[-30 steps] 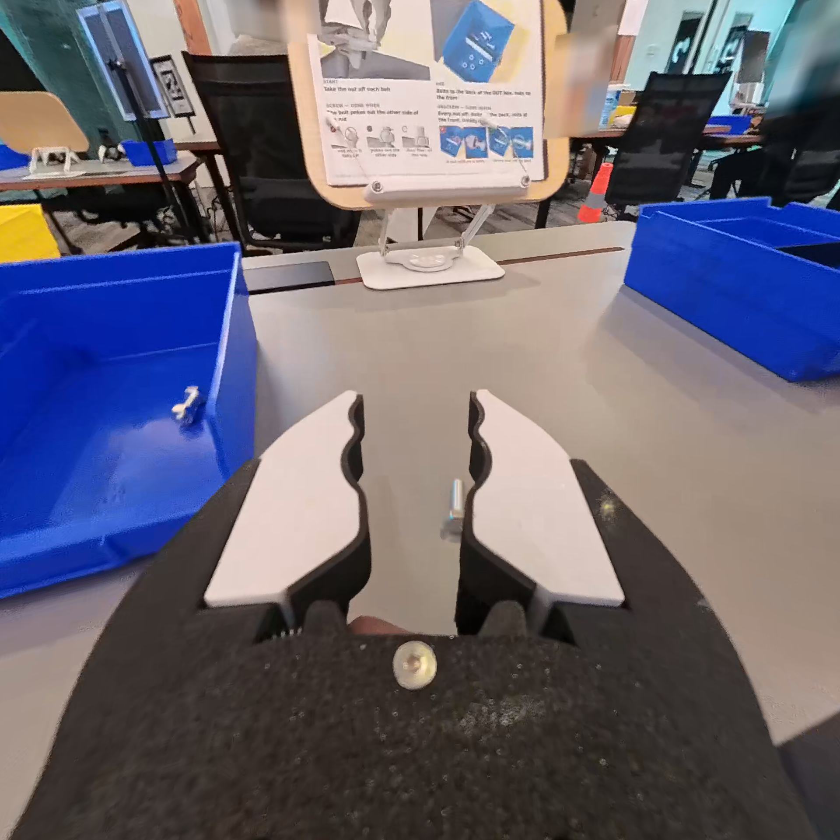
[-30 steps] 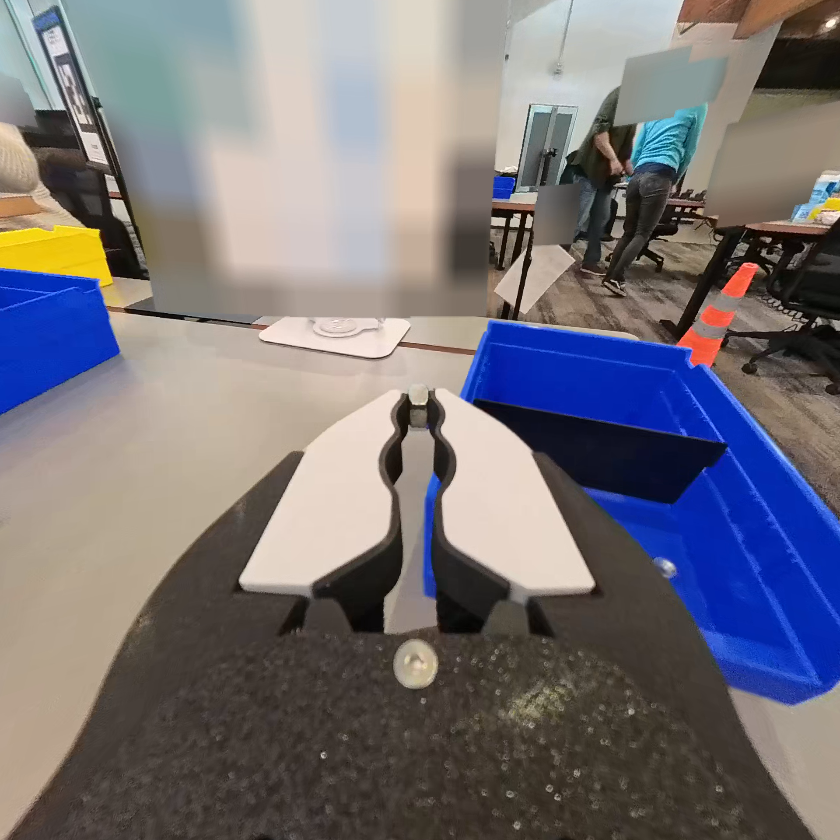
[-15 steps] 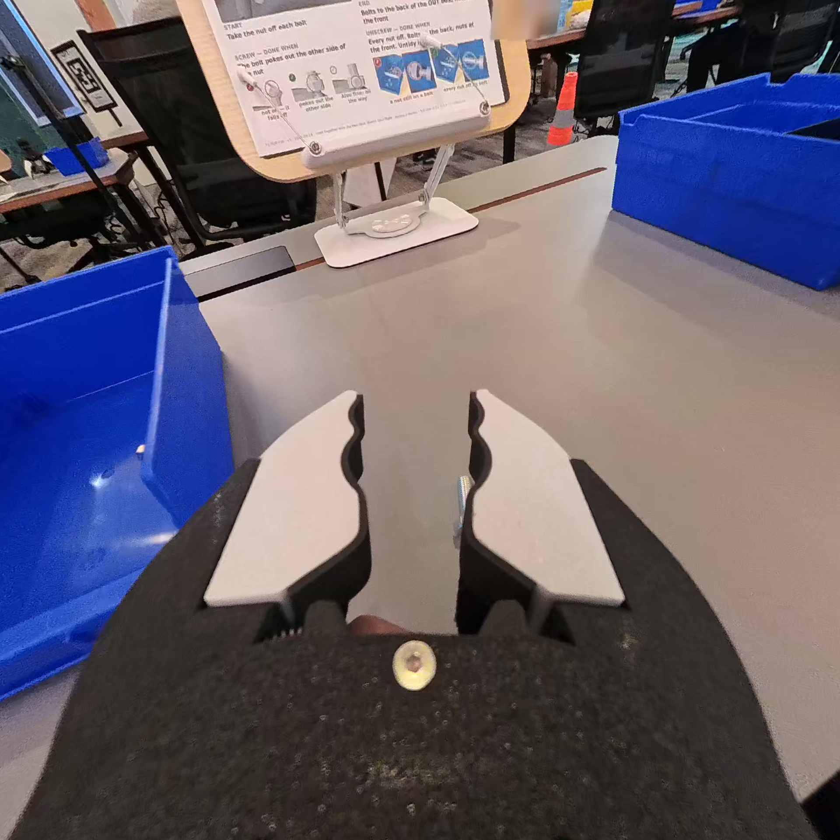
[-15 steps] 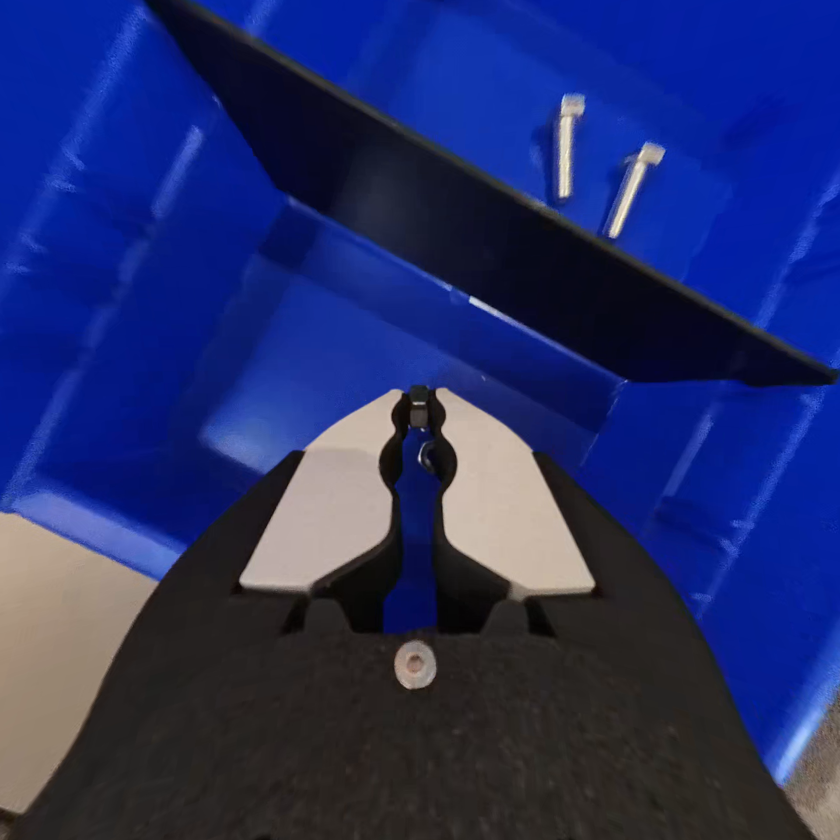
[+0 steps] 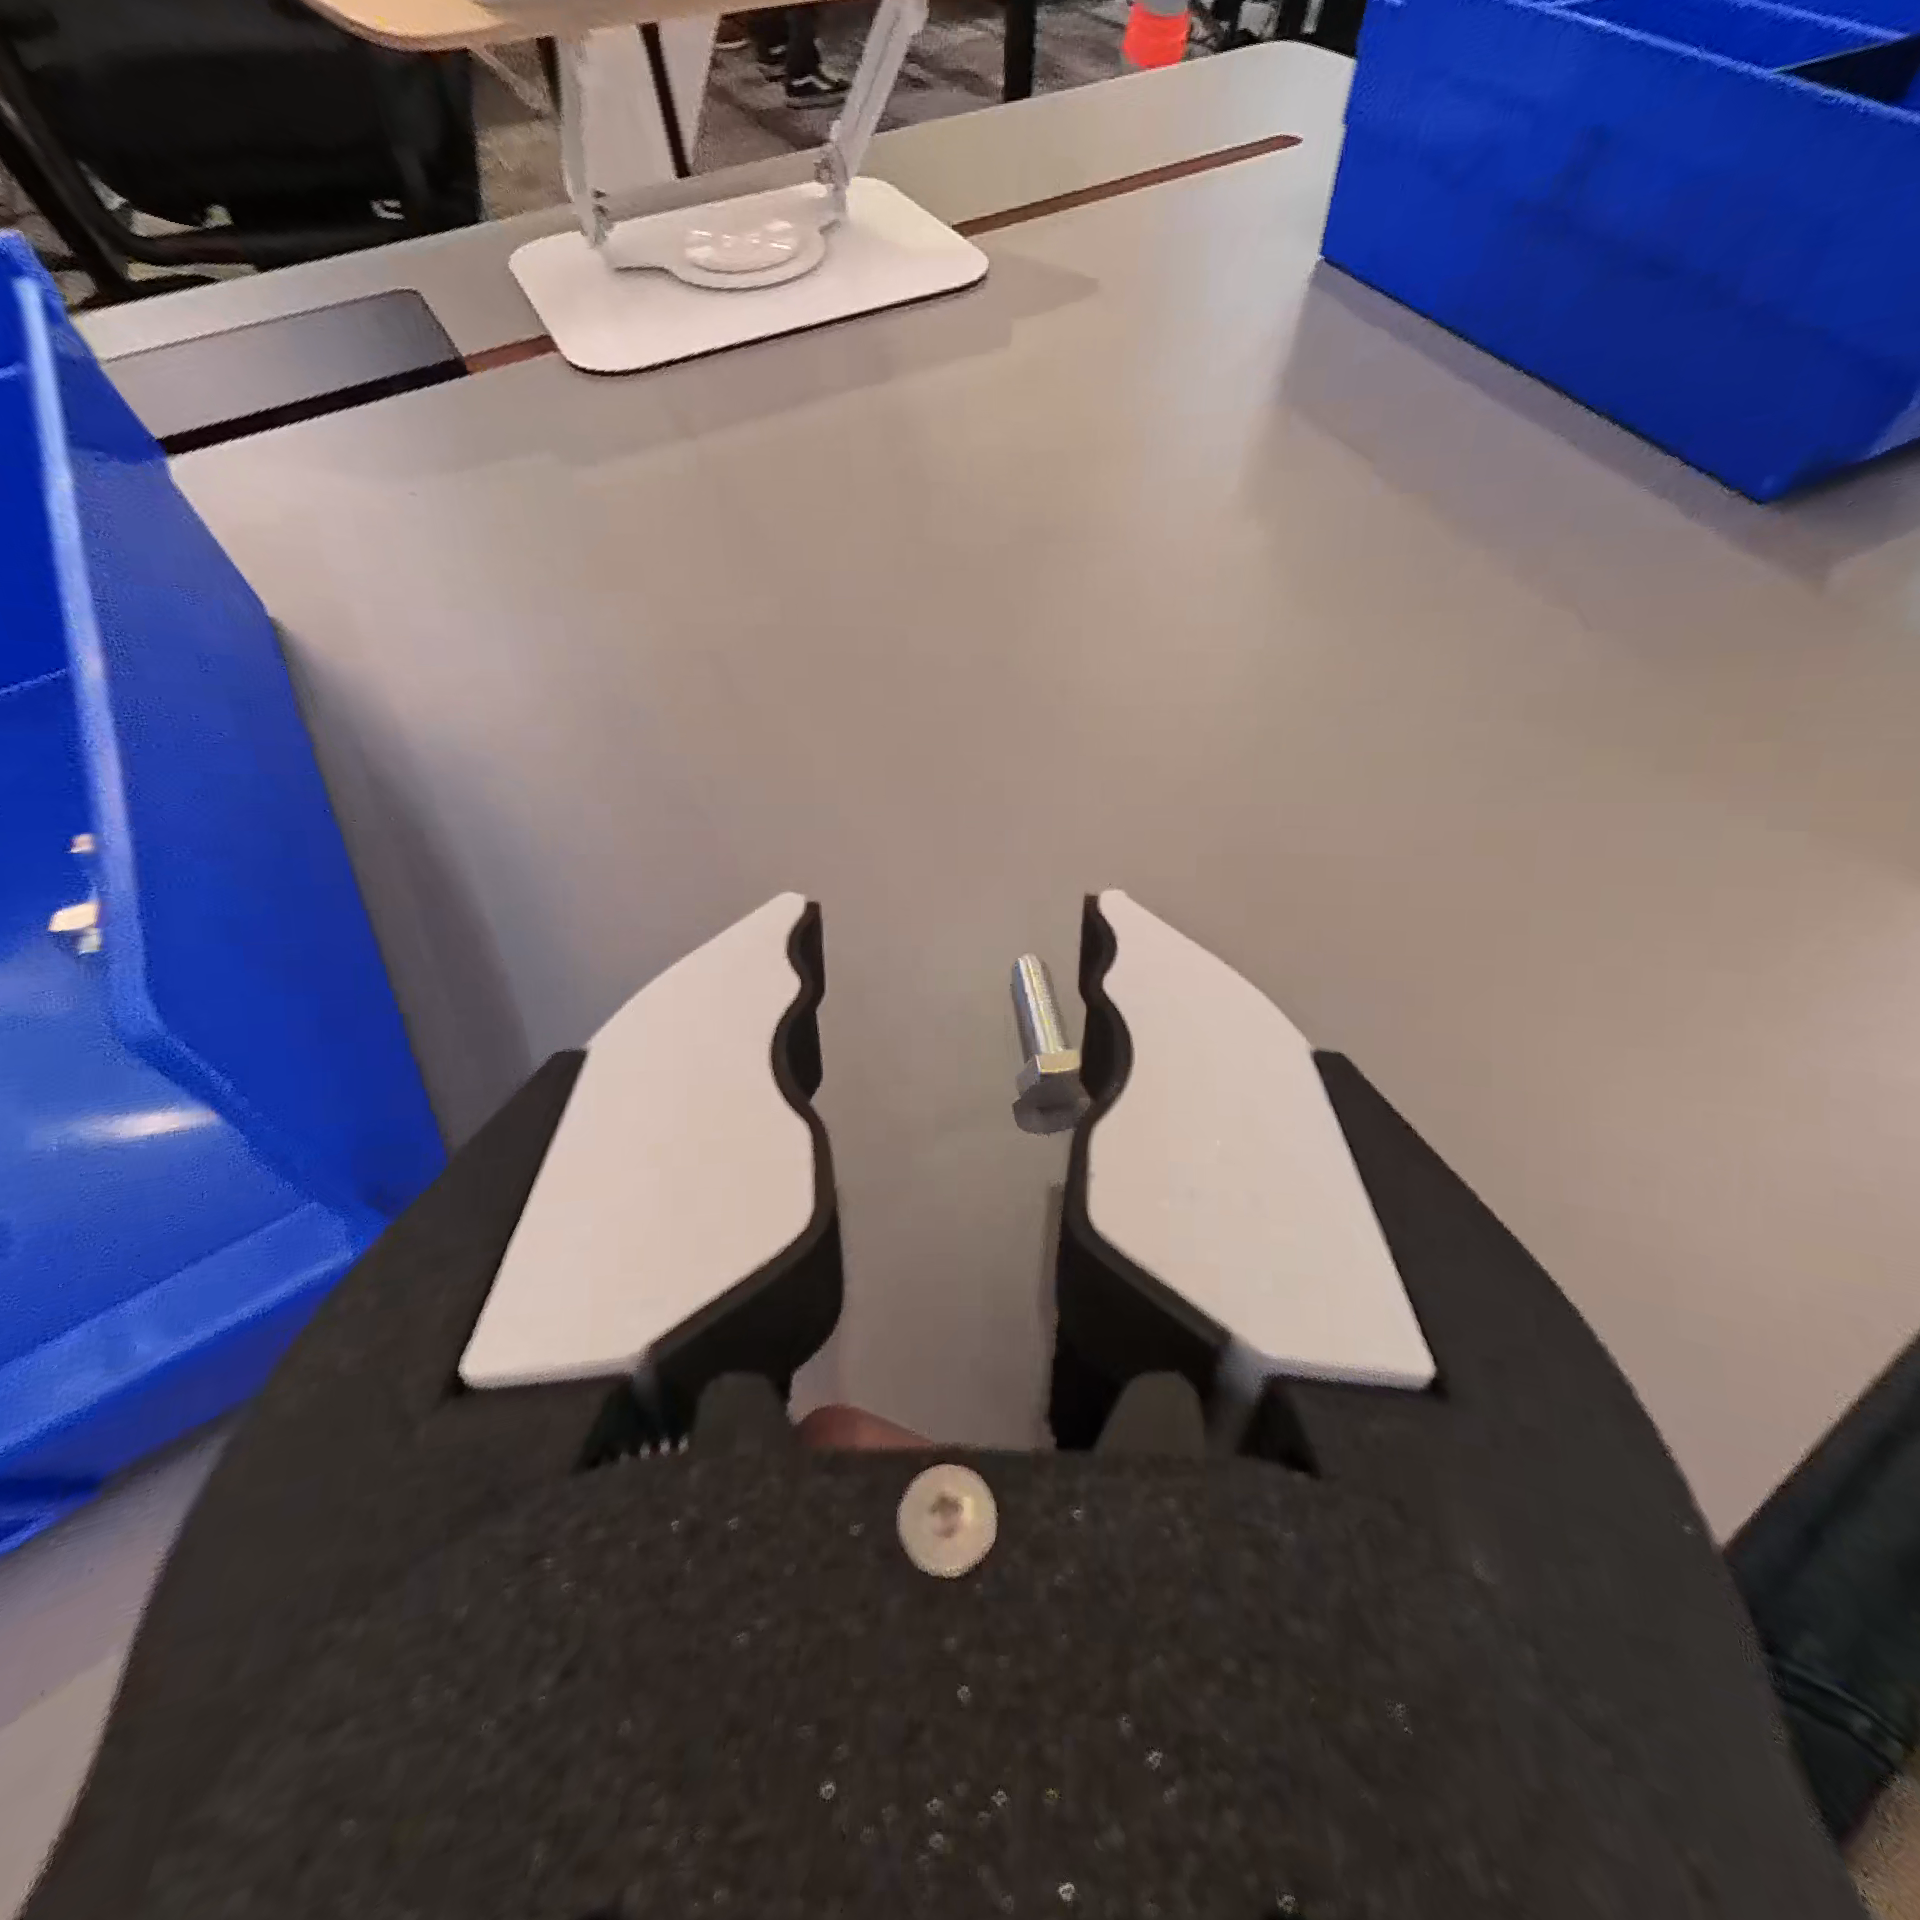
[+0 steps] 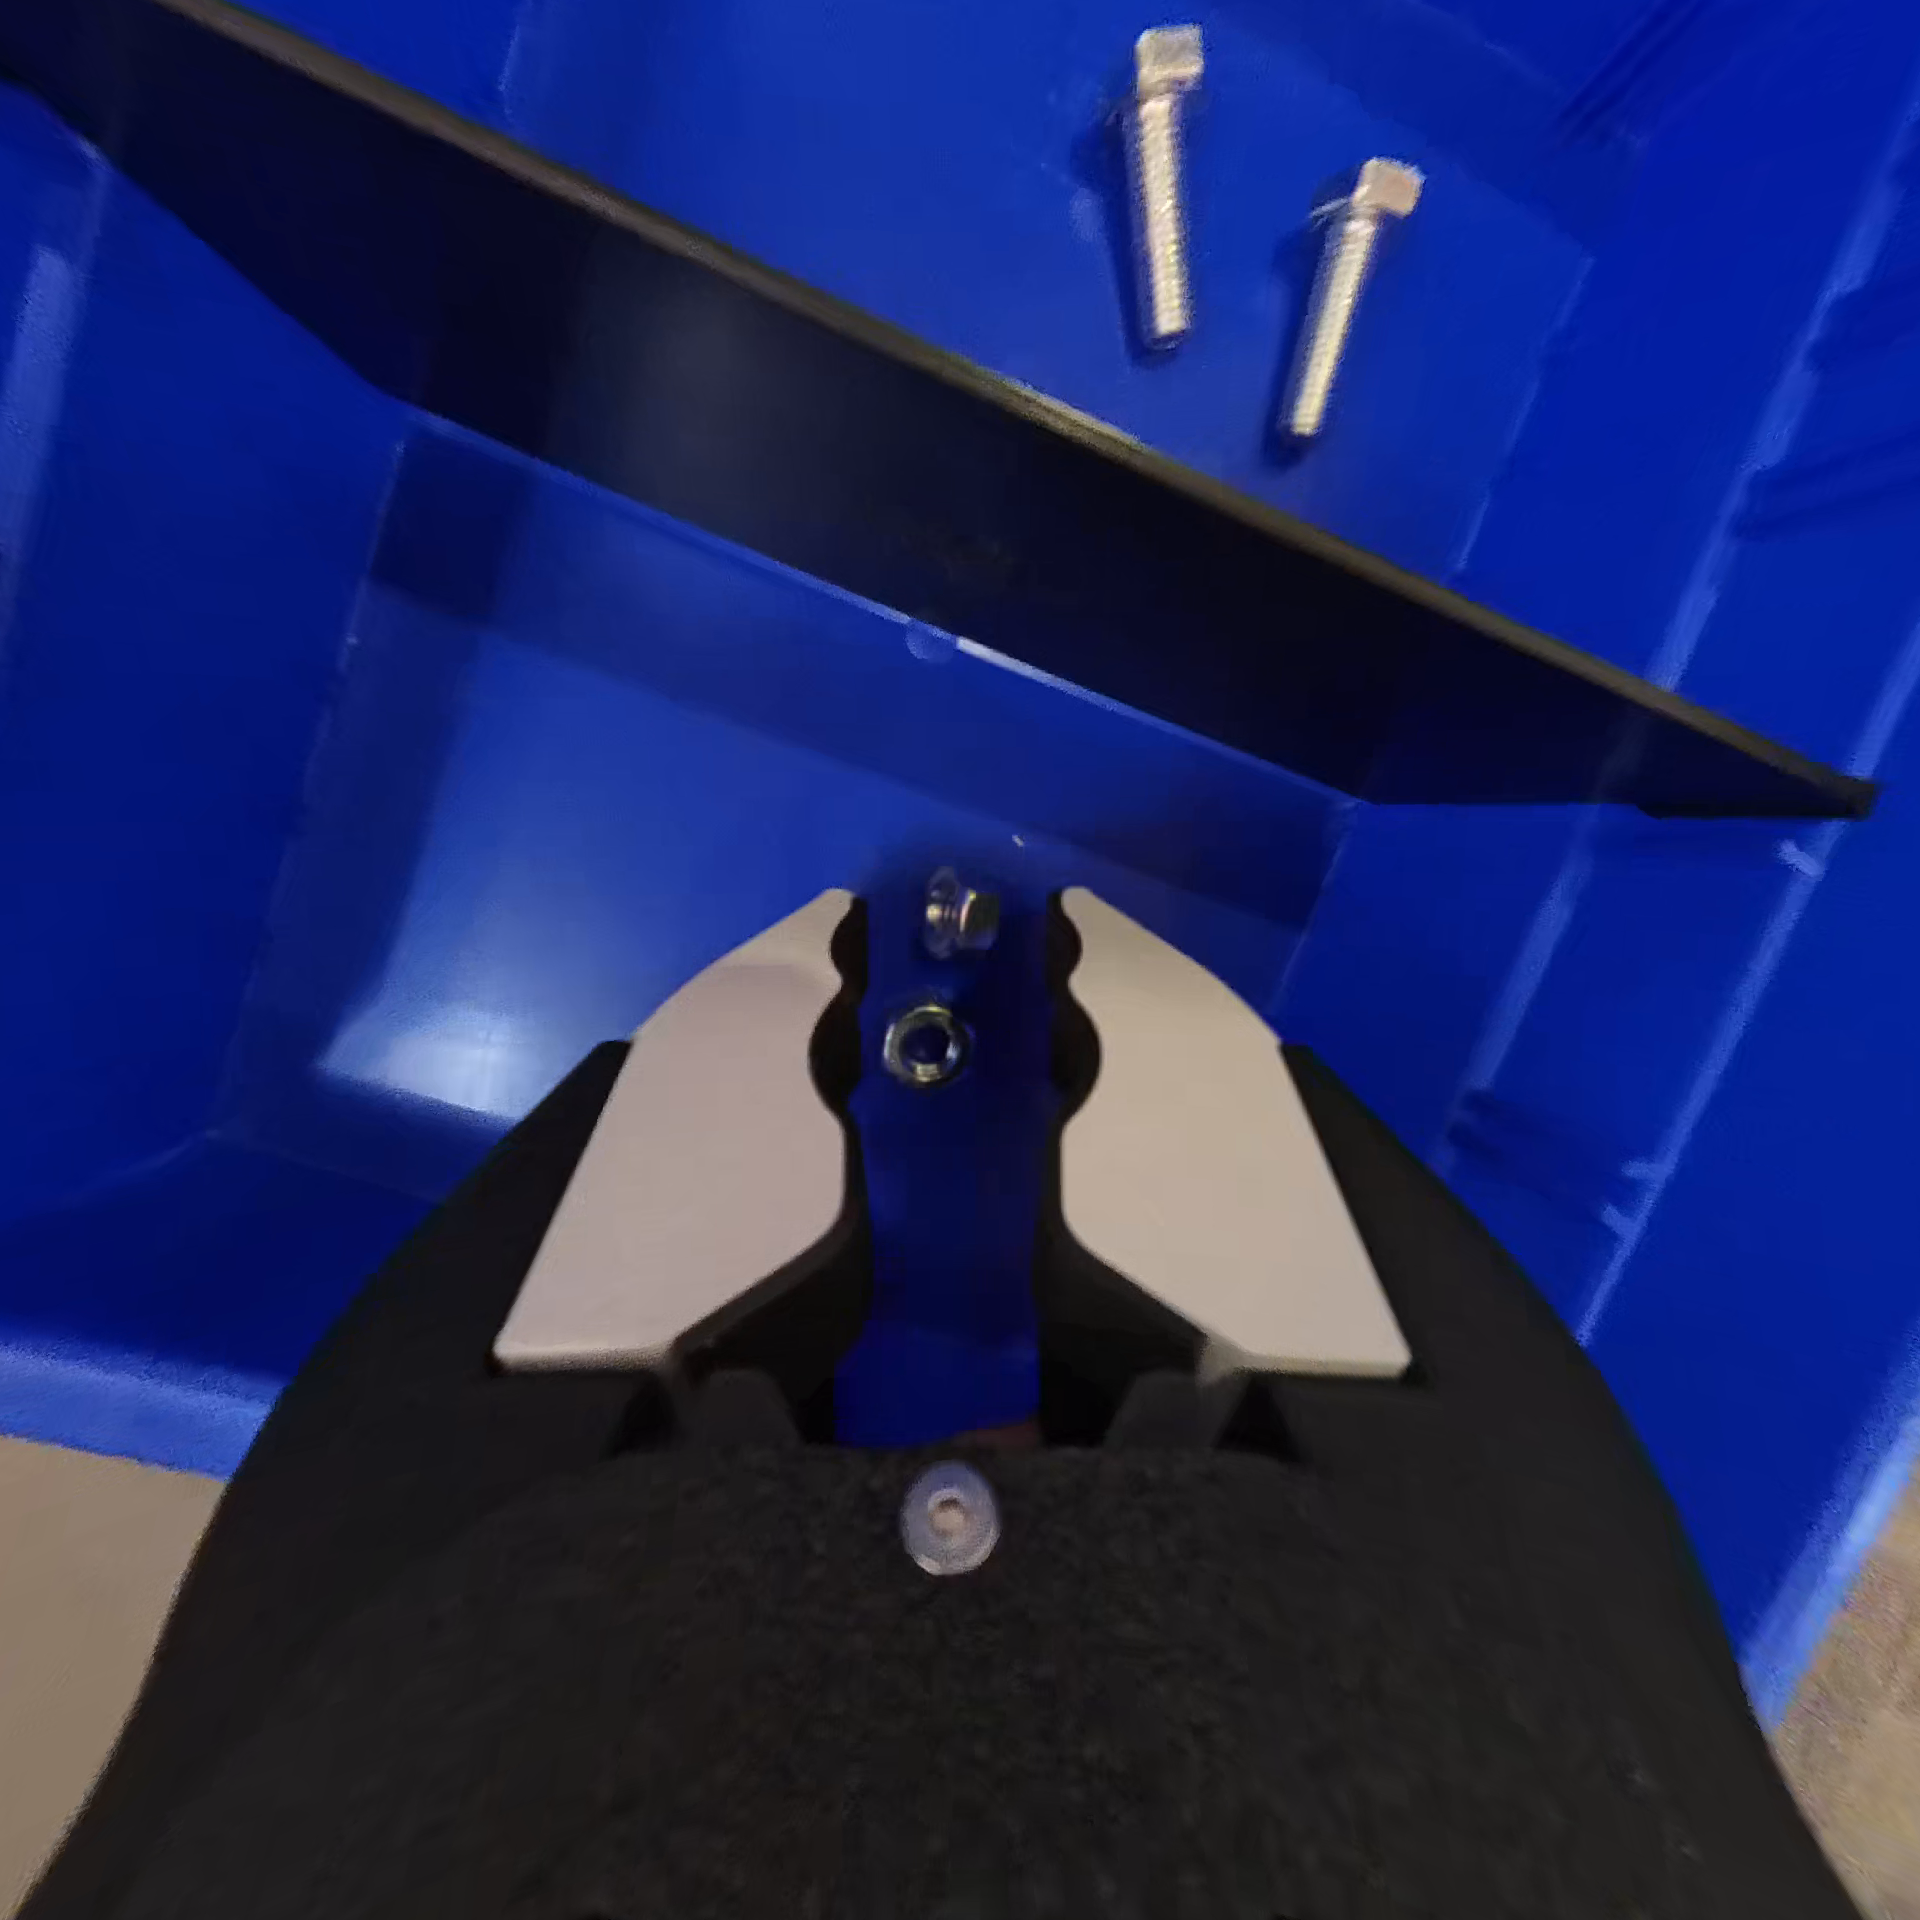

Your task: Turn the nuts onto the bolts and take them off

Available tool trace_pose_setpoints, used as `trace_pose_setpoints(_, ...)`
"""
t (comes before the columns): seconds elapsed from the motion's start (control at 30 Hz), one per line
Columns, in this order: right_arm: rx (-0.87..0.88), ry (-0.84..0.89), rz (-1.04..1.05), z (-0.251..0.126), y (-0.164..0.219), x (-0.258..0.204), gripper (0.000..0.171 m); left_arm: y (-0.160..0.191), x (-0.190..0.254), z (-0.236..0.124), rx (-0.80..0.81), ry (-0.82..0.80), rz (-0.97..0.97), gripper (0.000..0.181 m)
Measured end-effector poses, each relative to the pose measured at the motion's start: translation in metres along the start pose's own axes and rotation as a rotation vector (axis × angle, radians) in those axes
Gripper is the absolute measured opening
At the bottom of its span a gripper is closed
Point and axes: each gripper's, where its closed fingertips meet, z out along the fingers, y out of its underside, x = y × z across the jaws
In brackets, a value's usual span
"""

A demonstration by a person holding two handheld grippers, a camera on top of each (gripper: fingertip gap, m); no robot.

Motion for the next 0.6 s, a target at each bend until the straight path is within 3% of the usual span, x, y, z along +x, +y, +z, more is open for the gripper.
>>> trace_pose_setpoints(0.07, 0.073, -0.001, 0.019, -0.015, -0.006, -0.001, 0.037, 0.0, 0.001, -0.003, -0.006, 0.035, 0.005, 0.047)
trace_pose_setpoints(0.17, 0.318, -0.001, -0.025, -0.07, -0.034, -0.022, 0.036, -0.002, -0.004, -0.013, 0.0, 0.024, 0.026, 0.047)
trace_pose_setpoints(0.27, 0.714, -0.122, -0.157, -0.144, -0.071, -0.1, 0.036, -0.004, -0.005, -0.026, 0.012, -0.002, 0.022, 0.047)
trace_pose_setpoints(0.33, 0.965, -0.296, -0.213, -0.182, -0.077, -0.174, 0.034, 0.002, -0.001, -0.031, -0.01, -0.01, 0.033, 0.048)
trace_pose_setpoints(0.43, 1.117, -0.45, -0.262, -0.185, -0.059, -0.26, 0.034, 0.012, 0.007, -0.035, -0.039, -0.031, 0.083, 0.048)
trace_pose_setpoints(0.6, 1.144, -0.473, -0.32, -0.152, -0.027, -0.312, 0.024, 0.043, 0.018, -0.018, -0.217, -0.02, 0.076, 0.048)
